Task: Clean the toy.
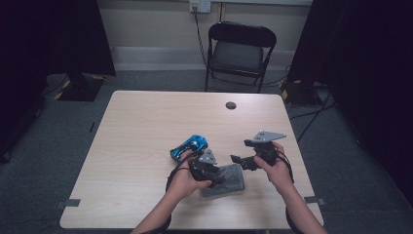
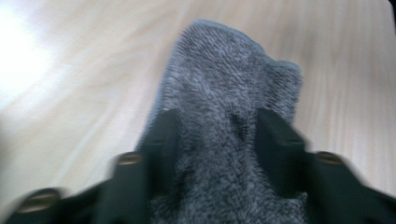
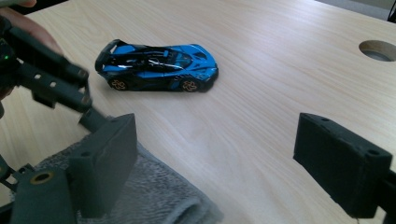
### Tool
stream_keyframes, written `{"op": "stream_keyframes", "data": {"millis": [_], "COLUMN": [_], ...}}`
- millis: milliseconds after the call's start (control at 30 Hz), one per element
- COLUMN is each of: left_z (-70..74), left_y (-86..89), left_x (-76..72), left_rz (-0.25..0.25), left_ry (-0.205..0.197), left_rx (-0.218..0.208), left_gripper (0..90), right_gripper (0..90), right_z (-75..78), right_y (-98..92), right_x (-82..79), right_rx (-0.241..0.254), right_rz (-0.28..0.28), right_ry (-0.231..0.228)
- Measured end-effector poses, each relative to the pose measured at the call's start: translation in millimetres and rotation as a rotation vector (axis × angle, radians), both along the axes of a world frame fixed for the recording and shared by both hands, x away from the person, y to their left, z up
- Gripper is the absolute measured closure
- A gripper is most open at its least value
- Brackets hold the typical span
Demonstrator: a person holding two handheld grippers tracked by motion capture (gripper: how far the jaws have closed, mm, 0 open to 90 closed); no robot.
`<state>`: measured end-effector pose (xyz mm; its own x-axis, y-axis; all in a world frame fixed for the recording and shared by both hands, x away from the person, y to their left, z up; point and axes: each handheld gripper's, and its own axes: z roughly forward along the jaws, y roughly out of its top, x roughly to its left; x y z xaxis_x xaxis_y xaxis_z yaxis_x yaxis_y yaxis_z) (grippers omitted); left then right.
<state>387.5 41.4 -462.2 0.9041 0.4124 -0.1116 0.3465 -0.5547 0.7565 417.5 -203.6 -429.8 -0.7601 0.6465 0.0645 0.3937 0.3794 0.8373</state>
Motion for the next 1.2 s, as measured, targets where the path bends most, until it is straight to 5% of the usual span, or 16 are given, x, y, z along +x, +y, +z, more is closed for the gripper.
{"op": "stream_keyframes", "data": {"millis": [133, 267, 367, 500, 600, 733, 867, 1100, 1200], "left_z": [8.1, 10.5, 5.7, -5.5, -15.8, -19.1, -12.6, 8.4, 13.9], "left_y": [12.9, 26.0, 32.3, 35.4, 32.9, 34.5, 42.7, 61.4, 70.4], "left_x": [-3.6, -13.9, -23.7, -33.1, -35.0, -25.8, -12.1, 20.1, 37.3], "left_rz": [0.028, 0.035, 0.041, 0.064, 0.076, 0.13, 0.2, 0.224, 0.242], "left_ry": [-0.039, -0.018, -0.033, -0.006, 0.001, -0.035, -0.05, -0.094, -0.118], "left_rx": [-0.012, -0.022, 0.006, -0.009, 0.024, 0.06, 0.015, 0.008, 0.02], "left_gripper": [34.2, 35.9, 36.0, 33.2, 33.8, 36.6, 35.2, 33.9, 31.8], "right_gripper": [13.1, 13.7, 13.8, 14.1, 14.1, 14.1, 12.9, 18.0, 26.2], "right_z": [3.3, 3.4, -2.1, -13.0, -20.6, -29.7, -39.3, -54.5, -58.7], "right_y": [4.2, 14.0, 20.9, 25.6, 31.2, 38.0, 39.5, 33.2, 26.5], "right_x": [-6.6, -15.6, -22.3, -28.5, -33.4, -37.5, -37.4, -37.3, -36.0], "right_rx": [0.043, 0.054, 0.046, 0.04, 0.028, -0.012, -0.03, -0.101, -0.09], "right_rz": [0.029, 0.11, 0.162, 0.192, 0.23, 0.269, 0.281, 0.233, 0.201], "right_ry": [-0.001, 0.012, 0.029, 0.05, 0.059, 0.073, 0.076, 0.046, 0.053]}}
